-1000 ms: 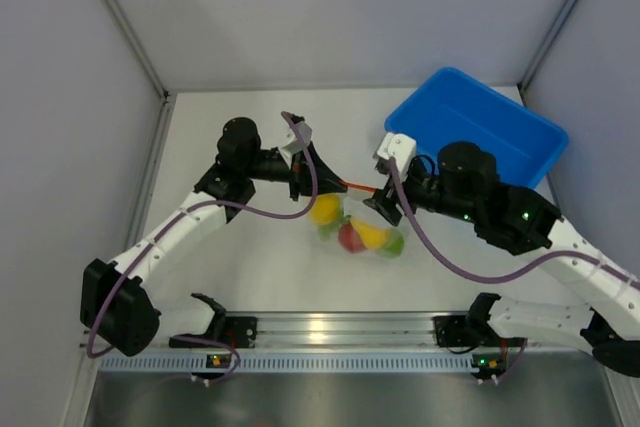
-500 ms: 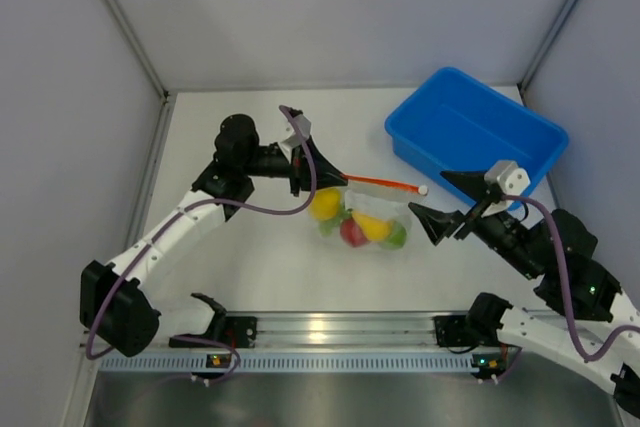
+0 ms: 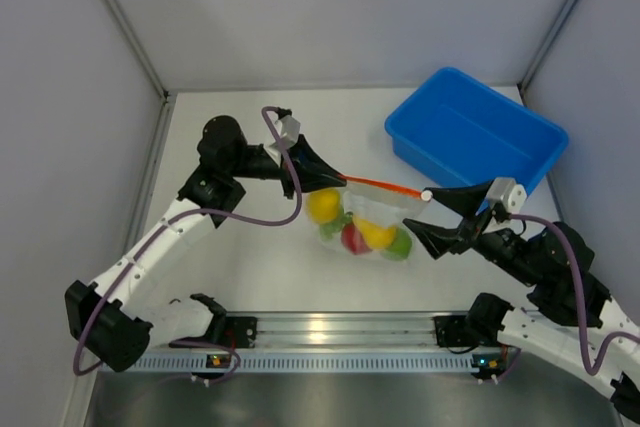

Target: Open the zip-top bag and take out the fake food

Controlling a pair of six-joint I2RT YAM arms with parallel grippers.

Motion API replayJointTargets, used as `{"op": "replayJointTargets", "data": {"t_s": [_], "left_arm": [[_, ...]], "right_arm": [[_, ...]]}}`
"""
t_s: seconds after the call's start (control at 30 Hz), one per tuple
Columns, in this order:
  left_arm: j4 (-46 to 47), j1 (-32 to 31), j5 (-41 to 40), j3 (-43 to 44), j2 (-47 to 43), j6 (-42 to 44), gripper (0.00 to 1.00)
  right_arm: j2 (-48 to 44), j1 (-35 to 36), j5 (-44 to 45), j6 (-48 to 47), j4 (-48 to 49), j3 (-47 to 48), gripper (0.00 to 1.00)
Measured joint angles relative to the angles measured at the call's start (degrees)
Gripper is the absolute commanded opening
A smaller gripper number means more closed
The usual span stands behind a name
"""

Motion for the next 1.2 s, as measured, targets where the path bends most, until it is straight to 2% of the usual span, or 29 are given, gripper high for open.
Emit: {"op": "replayJointTargets", "data": {"t_s": [0.03, 0.07, 0.13, 0.3, 0.4, 0.5, 0.6, 0.73, 0.8, 0.83, 1.1, 1.2], "left_arm": [[-0.02, -0.37, 0.09, 0.00, -0.28, 0.02, 0.00], [0.00, -0.76, 0.17, 0.00, -0.50, 0.02, 0.00], [0.00, -1.40, 0.22, 0.00, -0.85, 0.02, 0.00], [-0.02, -1.97, 0.15, 0.09, -0.90, 0.02, 0.00], [-0.04, -1.97, 0.13, 0.09, -0.90, 0.04, 0.00], [-0.02, -1.97, 0.13, 0.09, -0.90, 0.07, 0.00], [-0.02, -2.03, 0.11, 0.09, -0.90, 0.09, 0.00], [-0.02, -2.01, 0.13, 0.09, -0.85, 0.22, 0.00], [0.00, -2.01, 0.15, 0.09, -0.76, 0.44, 0.00], [-0.02, -2.01, 0.15, 0.09, -0.68, 0.59, 0.00], [0.02, -0.59, 2.54, 0.09, 1.40, 1.95, 0.00], [0.02, 1.77, 4.87, 0.09, 2.69, 2.67, 0.09]], "right_arm": [[0.31, 0.00, -1.11, 0.13, 0.44, 0.00, 0.59], [0.63, 0.00, -2.25, 0.07, 0.96, 0.00, 0.56], [1.25, 0.00, -4.66, 0.48, 1.75, 0.00, 0.55], [1.51, 0.00, -7.74, 0.79, 2.95, 0.00, 0.44], [1.33, 0.00, -8.15, 0.87, 3.28, 0.00, 0.38], [0.92, 0.00, -8.07, 0.85, 3.28, 0.00, 0.25], [0.57, 0.00, -8.02, 0.94, 3.26, 0.00, 0.22], [0.55, 0.00, -7.41, 0.63, 3.19, 0.00, 0.07], [0.55, 0.00, -6.78, 0.59, 3.17, 0.00, 0.05], [0.55, 0.00, -6.29, 0.57, 3.15, 0.00, 0.00], [4.68, 0.00, -4.81, -2.47, 0.81, 2.64, 0.00], [9.86, 0.00, -4.76, -4.07, -0.98, 5.79, 0.00]]}}
